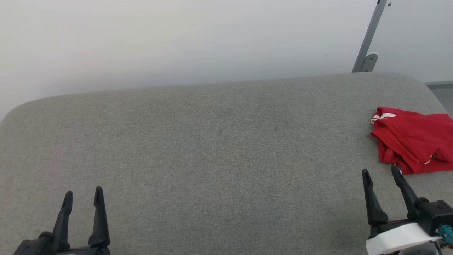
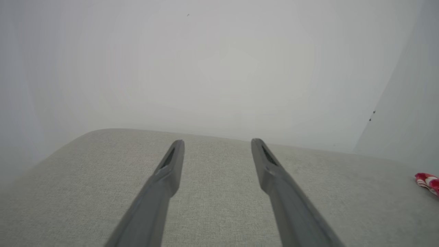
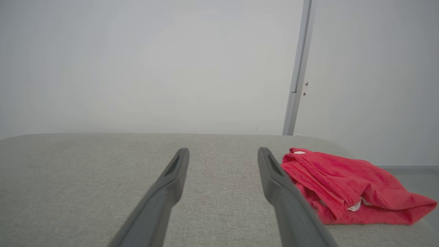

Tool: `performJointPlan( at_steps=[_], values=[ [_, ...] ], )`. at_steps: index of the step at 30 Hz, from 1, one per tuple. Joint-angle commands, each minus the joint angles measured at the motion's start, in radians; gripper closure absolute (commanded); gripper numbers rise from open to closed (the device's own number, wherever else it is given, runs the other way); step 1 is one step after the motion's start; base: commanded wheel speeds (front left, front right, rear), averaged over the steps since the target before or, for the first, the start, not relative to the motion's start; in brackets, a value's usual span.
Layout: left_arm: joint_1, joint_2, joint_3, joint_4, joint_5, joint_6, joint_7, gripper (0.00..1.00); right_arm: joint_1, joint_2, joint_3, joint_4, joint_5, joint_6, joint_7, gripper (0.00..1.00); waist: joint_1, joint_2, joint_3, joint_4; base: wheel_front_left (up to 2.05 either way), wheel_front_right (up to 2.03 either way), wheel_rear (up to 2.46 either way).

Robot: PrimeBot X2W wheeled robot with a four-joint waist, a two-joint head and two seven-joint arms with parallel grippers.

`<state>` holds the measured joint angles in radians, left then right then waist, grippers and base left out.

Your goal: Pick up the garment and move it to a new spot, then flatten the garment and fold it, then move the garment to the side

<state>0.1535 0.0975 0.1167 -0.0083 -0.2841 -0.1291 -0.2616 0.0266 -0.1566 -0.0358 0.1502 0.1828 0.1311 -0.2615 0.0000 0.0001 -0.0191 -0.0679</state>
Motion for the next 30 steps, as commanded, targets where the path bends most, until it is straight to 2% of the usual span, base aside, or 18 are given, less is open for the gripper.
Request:
performJointPlan(
  at_steps=[1,30],
  values=[
    [0.013,0.006,0.004,-0.005,-0.004,-0.001,-0.004,0.0,0.011,0.002,-0.002,-0.007,-0.007,-0.001,-0.004,0.0,0.0,-0.0001,-0.002,0.001,0.0,0.0,0.0],
    [0.07,0.028,-0.012,0.023,-0.034,-0.001,-0.004,0.0,0.084,0.03,-0.034,-0.088,-0.014,-0.001,-0.004,0.0,0.0,-0.0001,-0.028,0.029,0.0,0.0,0.0]
  ],
)
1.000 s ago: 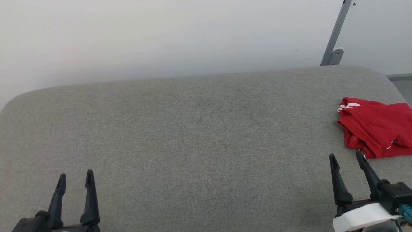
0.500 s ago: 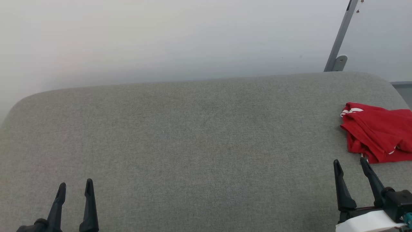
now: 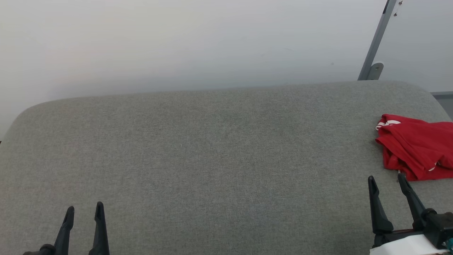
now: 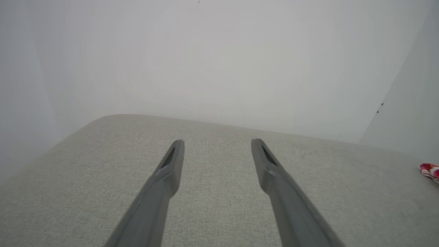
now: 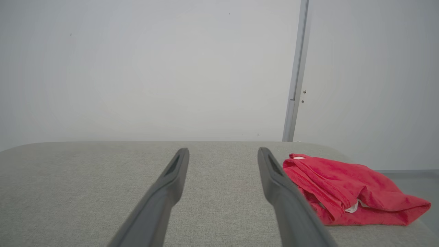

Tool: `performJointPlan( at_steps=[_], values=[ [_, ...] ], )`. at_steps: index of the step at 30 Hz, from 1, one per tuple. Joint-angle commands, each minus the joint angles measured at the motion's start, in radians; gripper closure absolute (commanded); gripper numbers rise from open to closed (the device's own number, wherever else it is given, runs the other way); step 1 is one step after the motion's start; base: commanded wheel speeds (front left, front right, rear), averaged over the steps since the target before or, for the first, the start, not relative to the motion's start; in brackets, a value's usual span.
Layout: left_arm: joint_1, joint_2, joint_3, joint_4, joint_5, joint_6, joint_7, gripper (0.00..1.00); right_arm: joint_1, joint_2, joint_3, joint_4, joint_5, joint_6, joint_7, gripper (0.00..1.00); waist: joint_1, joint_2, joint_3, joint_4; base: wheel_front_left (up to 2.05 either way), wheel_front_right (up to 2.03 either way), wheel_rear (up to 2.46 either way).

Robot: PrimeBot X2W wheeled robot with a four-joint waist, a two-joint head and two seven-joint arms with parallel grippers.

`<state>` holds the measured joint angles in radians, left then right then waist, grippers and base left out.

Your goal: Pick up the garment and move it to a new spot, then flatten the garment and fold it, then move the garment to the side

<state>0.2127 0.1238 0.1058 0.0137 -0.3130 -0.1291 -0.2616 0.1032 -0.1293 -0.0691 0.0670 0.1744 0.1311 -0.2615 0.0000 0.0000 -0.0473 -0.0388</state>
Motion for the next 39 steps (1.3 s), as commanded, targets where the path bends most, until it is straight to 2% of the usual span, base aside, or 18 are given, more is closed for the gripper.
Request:
performJointPlan(
  at_steps=[1,17,18,21,39],
  values=[
    [0.011,0.003,-0.002,0.002,-0.005,-0.001,-0.004,0.0,0.008,0.004,-0.001,-0.005,-0.005,-0.001,-0.004,0.0,0.0,0.0,0.0,0.001,0.0,0.0,0.0],
    [0.006,-0.006,-0.004,-0.02,-0.011,-0.001,-0.004,0.0,0.012,0.01,0.002,-0.015,-0.01,-0.001,-0.004,0.0,0.0,0.0,-0.002,0.007,0.0,0.0,0.0],
    [0.0,-0.007,-0.004,-0.017,-0.007,0.0,0.0,1.0,0.005,0.007,0.002,-0.009,-0.003,0.0,0.0,1.0,0.0,0.0,-0.002,0.008,0.0,0.0,0.0],
    [0.001,-0.019,-0.008,0.007,-0.009,0.0,0.003,1.0,0.014,0.012,0.003,0.015,0.002,0.0,0.001,1.0,0.0,0.0,-0.002,0.008,0.0,0.0,0.0],
    [-0.076,-0.027,-0.009,0.058,-0.316,0.0,0.086,1.0,-0.041,0.027,-0.009,0.052,0.339,0.0,0.089,1.0,0.0,0.0,0.006,0.012,0.0,0.0,0.0]
  ],
)
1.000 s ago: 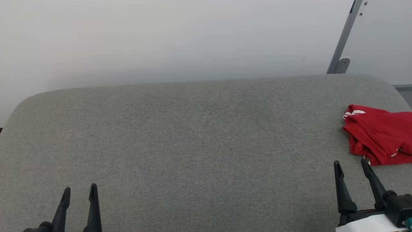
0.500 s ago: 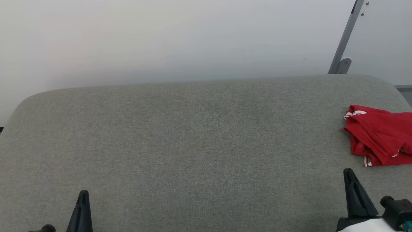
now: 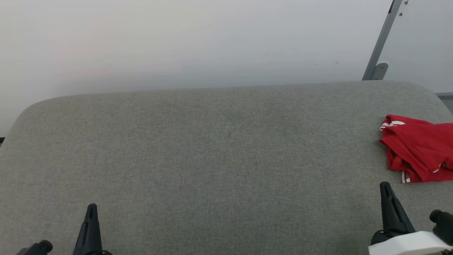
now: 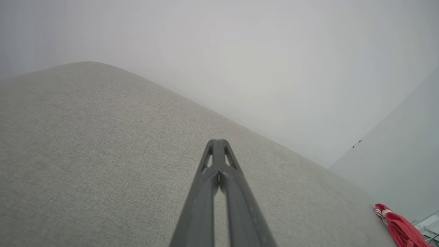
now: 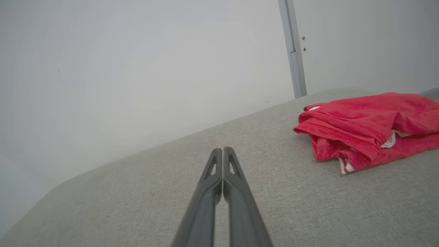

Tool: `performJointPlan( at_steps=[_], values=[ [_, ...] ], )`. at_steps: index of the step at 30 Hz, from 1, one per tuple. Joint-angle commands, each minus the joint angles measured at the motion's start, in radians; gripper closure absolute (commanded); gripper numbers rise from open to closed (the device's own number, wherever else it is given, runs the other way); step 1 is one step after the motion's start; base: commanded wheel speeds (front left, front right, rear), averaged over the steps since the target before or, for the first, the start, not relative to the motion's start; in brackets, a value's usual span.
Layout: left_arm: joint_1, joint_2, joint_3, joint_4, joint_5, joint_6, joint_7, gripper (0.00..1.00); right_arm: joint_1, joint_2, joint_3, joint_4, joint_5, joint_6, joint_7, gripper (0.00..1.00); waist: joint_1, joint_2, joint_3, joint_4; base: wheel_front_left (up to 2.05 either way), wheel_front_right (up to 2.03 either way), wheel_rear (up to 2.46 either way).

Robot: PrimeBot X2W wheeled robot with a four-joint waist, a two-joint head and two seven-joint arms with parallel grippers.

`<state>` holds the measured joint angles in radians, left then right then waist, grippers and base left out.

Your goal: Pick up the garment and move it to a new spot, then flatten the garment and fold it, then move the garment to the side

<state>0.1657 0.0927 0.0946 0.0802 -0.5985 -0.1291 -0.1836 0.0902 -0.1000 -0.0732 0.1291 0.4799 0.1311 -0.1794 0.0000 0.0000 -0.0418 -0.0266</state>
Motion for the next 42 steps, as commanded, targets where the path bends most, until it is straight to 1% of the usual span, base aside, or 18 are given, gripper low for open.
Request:
performJointPlan(
  at_steps=[1,14,15,28,42],
  values=[
    [-0.033,0.004,0.002,-0.006,-0.046,0.0,0.012,1.0,-0.031,-0.001,-0.006,-0.008,0.05,0.0,0.012,1.0,0.0,0.0,0.001,0.0,0.0,0.0,0.0],
    [-0.08,-0.003,0.002,0.025,-0.227,-0.001,0.063,1.0,-0.063,0.008,-0.012,0.014,0.25,0.0,0.064,1.0,0.0,0.0,0.006,0.004,0.0,0.0,0.0],
    [-0.08,-0.003,0.002,0.025,-0.227,-0.001,0.063,1.0,-0.063,0.008,-0.012,0.014,0.25,0.0,0.064,1.0,0.0,0.0,0.006,0.004,0.0,0.0,0.0],
    [-0.12,-0.008,0.004,0.052,-0.386,-0.001,0.108,1.0,-0.093,0.016,-0.018,0.034,0.424,0.0,0.11,1.0,0.0,0.0,0.012,0.007,0.0,0.0,0.0],
    [-0.158,-0.014,0.006,0.078,-0.531,-0.001,0.151,1.0,-0.118,0.024,-0.024,0.052,0.587,0.0,0.153,1.0,0.0,0.0,0.017,0.01,0.0,0.0,0.0]
  ],
)
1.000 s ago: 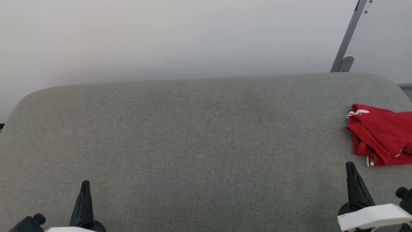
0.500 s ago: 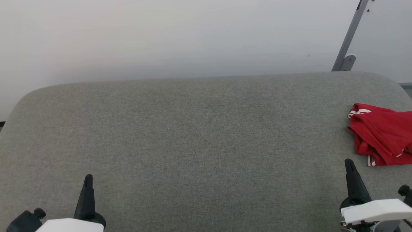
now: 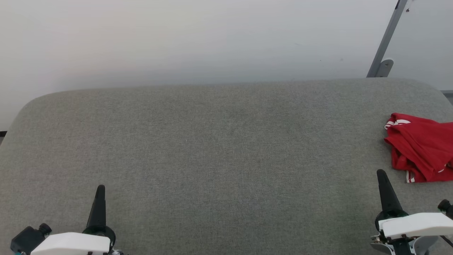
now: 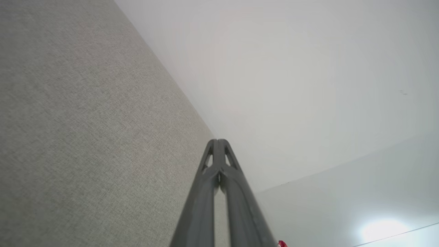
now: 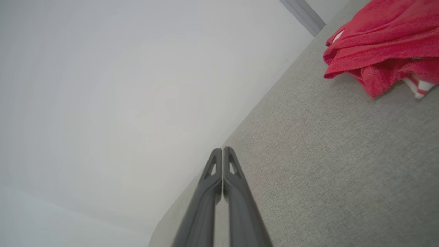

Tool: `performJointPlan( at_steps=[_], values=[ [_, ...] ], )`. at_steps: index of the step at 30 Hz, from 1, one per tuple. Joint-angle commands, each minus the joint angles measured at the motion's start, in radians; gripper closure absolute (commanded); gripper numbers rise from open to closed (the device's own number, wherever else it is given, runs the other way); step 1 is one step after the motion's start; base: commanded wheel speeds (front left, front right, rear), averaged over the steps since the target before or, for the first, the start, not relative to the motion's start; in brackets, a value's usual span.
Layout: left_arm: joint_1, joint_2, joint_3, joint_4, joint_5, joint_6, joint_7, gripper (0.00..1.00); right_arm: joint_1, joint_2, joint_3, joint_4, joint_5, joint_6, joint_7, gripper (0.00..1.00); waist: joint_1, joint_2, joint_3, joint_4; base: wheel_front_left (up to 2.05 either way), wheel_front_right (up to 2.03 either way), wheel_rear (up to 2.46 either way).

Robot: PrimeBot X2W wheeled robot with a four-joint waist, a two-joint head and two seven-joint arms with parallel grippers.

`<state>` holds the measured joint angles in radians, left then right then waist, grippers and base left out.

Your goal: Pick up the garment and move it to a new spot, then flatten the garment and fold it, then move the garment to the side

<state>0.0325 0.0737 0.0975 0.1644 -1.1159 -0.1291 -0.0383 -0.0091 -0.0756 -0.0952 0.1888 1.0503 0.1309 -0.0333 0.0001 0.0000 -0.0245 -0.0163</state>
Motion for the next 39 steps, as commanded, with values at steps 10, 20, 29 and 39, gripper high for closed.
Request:
performJointPlan(
  at_steps=[10,20,29,39],
  values=[
    [-0.05,0.0,0.005,0.012,-0.119,-0.002,0.035,1.0,-0.037,0.005,-0.006,0.006,0.131,0.0,0.037,1.0,-0.0001,0.0,0.005,0.003,0.0,0.0,0.0],
    [-0.069,-0.004,0.006,0.026,-0.191,-0.002,0.058,1.0,-0.052,0.009,-0.009,0.016,0.216,0.0,0.06,1.0,-0.0001,0.0,0.008,0.005,0.0,0.0,0.0],
    [-0.088,-0.008,0.008,0.038,-0.262,-0.002,0.079,1.0,-0.065,0.014,-0.012,0.025,0.295,0.0,0.081,1.0,-0.0001,0.0,0.012,0.007,0.0,0.0,0.0],
    [-0.106,-0.012,0.009,0.052,-0.336,-0.002,0.101,1.0,-0.076,0.018,-0.015,0.035,0.377,0.0,0.103,1.0,-0.0001,0.0,0.016,0.01,0.0,0.0,0.0]
  ],
)
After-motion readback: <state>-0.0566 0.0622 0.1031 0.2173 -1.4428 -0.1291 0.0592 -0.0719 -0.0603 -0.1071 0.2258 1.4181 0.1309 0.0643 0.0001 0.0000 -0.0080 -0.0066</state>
